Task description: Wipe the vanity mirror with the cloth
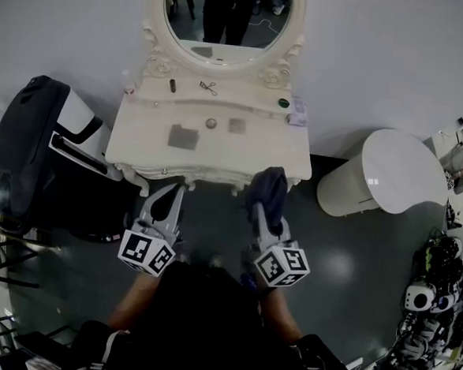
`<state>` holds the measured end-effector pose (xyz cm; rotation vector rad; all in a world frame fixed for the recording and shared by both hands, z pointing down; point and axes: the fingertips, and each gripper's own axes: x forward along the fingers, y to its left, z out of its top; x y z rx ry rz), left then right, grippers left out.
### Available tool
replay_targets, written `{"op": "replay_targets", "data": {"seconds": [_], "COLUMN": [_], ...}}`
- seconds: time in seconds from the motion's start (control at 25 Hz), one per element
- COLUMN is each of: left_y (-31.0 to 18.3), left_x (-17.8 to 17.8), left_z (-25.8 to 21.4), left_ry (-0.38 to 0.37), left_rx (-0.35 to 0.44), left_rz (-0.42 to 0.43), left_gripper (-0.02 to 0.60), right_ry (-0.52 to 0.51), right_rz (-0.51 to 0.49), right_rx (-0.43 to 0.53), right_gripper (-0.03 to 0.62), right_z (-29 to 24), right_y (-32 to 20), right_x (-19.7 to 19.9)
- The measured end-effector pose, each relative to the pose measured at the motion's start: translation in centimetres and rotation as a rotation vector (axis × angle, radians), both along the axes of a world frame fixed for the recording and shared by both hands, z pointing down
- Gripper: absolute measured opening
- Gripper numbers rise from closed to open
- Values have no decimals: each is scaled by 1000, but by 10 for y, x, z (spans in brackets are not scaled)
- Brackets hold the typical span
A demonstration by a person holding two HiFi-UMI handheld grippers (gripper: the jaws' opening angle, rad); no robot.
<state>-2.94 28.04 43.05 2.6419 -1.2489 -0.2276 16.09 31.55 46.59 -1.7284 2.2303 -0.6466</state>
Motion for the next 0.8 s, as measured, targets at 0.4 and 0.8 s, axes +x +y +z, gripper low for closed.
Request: {"op": "replay_targets", "data": {"seconds": [0.4,0.8], "left_y": [-8,-70], "left_x": [-2,-8], "left_z": [2,5], "left_ry": [-4,-7], "left_rx": [-10,-6], "left_rz": [-49,-44], "left_gripper": [-2,-2], "right_ry": [2,4], "right_rz": [-41,-34], "right_rx": [-12,-21], "right_gripper": [46,46], "right_z": [4,7], "right_y": [-19,-73], "right_x": [3,-2]}}
